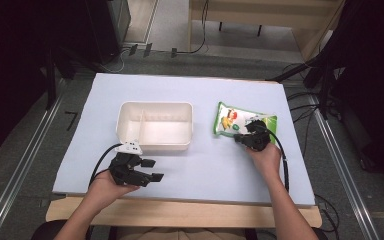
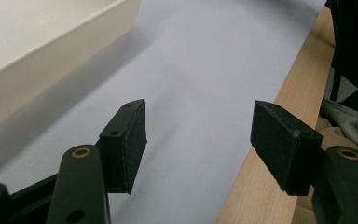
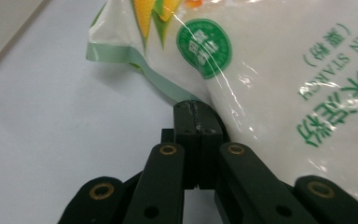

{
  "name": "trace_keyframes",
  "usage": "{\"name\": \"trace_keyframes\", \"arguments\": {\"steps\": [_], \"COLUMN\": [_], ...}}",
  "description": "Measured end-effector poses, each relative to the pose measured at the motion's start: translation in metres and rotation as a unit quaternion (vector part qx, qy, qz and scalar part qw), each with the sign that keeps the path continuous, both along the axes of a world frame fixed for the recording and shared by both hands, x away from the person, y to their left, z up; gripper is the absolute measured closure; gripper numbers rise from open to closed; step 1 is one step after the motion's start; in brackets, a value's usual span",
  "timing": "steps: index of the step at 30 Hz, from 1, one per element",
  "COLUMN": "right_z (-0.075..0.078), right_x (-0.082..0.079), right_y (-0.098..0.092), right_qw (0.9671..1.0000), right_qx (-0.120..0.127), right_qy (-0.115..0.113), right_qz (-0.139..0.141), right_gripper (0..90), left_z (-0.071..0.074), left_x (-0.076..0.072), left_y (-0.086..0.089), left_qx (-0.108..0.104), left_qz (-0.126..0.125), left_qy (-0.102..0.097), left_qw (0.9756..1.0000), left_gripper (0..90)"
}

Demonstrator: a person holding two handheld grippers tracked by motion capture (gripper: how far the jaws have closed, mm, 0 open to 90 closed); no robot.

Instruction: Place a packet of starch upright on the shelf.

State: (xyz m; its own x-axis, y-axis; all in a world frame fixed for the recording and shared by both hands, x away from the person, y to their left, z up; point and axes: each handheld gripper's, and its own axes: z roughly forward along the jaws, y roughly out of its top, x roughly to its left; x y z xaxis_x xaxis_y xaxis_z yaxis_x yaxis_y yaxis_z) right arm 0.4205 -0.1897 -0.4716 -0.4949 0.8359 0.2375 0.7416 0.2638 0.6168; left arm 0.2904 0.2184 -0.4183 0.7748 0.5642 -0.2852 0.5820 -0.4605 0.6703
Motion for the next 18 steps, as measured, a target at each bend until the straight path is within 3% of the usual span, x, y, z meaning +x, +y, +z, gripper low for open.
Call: {"name": "trace_keyframes", "arguments": {"steps": [5,7,9,10,11,13,14,15,16,17,18], "right_z": [0.004,0.006,0.016,0.029,0.029,0.038,0.042,0.042,0.044,0.044,0.046], "right_x": [-0.001,-0.002,-0.004,-0.002,-0.002,0.007,0.022,0.022,0.037,0.037,0.052], "right_y": [-0.004,-0.003,0.004,0.014,0.014,0.022,0.027,0.027,0.031,0.031,0.033], "right_qw": [0.9998,0.9999,0.9996,0.9993,0.9993,0.9990,0.9991,0.9991,0.9992,0.9992,0.9992], "right_qx": [0.003,0.012,0.025,0.011,0.011,0.008,0.002,0.002,-0.004,-0.004,0.000], "right_qy": [0.002,0.001,-0.013,-0.033,-0.033,-0.041,-0.041,-0.041,-0.040,-0.040,-0.039], "right_qz": [-0.017,-0.011,0.001,0.015,0.015,0.016,0.012,0.012,0.007,0.007,0.000], "right_gripper": [90.0,90.0,90.0,90.0,90.0,90.0,90.0,90.0,90.0,90.0,90.0], "left_z": [0.000,0.000,0.001,0.000,0.000,-0.001,-0.001,-0.001,-0.001,-0.001,0.000], "left_x": [0.000,0.000,0.000,0.000,0.000,0.000,0.000,0.000,0.000,0.000,0.000], "left_y": [0.000,0.000,0.001,0.001,0.001,0.002,0.004,0.004,0.006,0.006,0.006], "left_qx": [-0.001,0.002,-0.003,-0.005,-0.004,0.000,0.001,0.001,-0.004,-0.004,-0.003], "left_qz": [-0.002,-0.003,-0.003,-0.003,-0.005,-0.006,-0.005,-0.005,-0.005,-0.005,-0.005], "left_qy": [0.001,0.001,0.001,0.002,0.001,0.002,0.002,0.002,0.001,0.001,0.000], "left_qw": [1.0000,1.0000,1.0000,1.0000,1.0000,1.0000,1.0000,1.0000,1.0000,1.0000,1.0000], "left_gripper": [36.8,36.9,37.1,37.2,37.2,37.3,37.4,37.4,37.5,37.5,37.6]}}
